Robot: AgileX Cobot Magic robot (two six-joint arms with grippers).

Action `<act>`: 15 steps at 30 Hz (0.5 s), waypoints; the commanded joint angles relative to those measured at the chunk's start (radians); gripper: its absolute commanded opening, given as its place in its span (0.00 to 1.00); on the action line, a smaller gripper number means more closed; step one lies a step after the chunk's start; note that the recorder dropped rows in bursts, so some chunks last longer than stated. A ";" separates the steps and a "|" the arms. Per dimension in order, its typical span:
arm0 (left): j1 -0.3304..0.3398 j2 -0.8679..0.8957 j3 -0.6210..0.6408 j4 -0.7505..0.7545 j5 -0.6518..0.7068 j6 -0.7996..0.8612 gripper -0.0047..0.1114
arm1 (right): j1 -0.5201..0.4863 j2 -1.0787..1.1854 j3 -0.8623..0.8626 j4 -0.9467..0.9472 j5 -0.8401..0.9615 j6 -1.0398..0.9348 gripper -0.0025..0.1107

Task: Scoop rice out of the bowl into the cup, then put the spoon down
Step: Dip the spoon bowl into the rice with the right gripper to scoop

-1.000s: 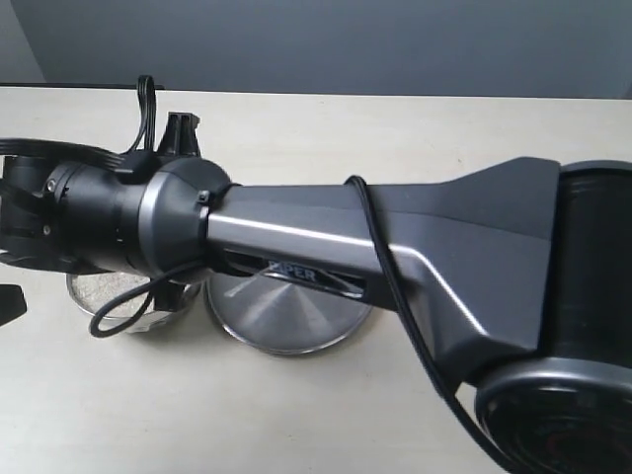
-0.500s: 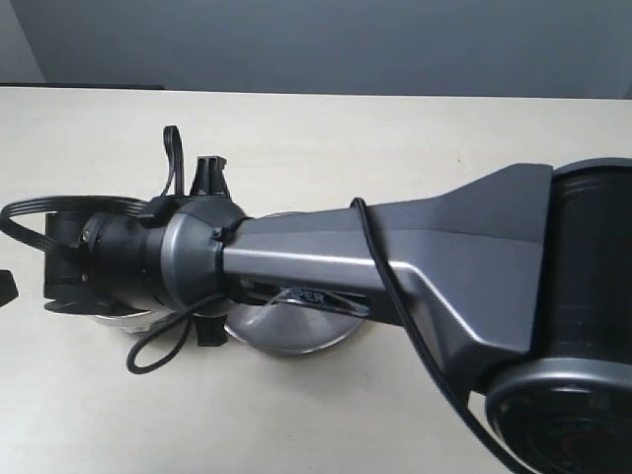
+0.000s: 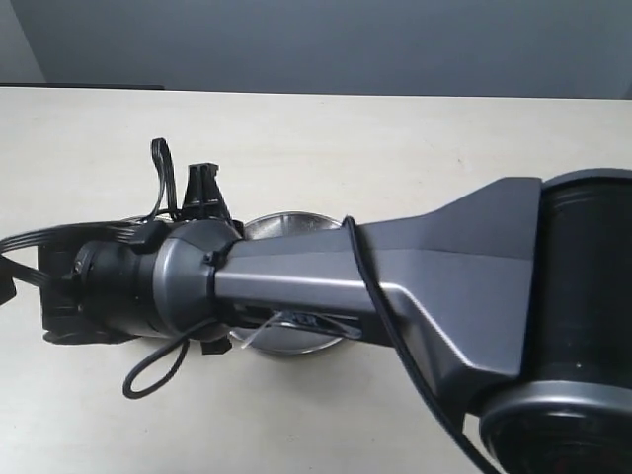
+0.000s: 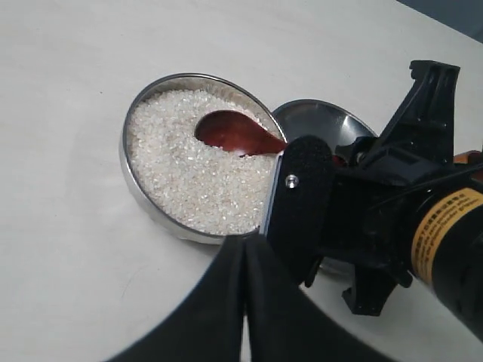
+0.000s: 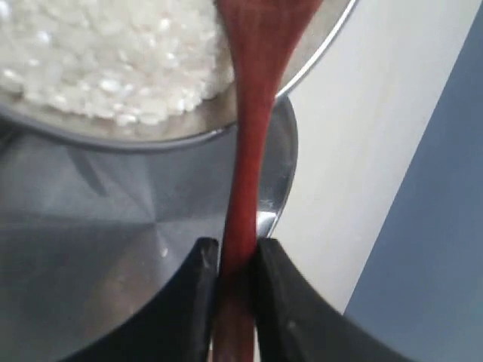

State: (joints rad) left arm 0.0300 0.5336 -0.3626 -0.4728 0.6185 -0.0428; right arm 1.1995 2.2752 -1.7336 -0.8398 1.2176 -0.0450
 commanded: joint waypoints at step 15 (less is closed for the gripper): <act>-0.005 0.002 -0.004 -0.002 -0.010 -0.002 0.04 | -0.051 -0.051 0.002 0.220 0.003 0.045 0.02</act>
State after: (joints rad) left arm 0.0300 0.5336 -0.3626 -0.4728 0.6185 -0.0428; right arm 1.1647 2.2403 -1.7336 -0.6602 1.2176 0.0000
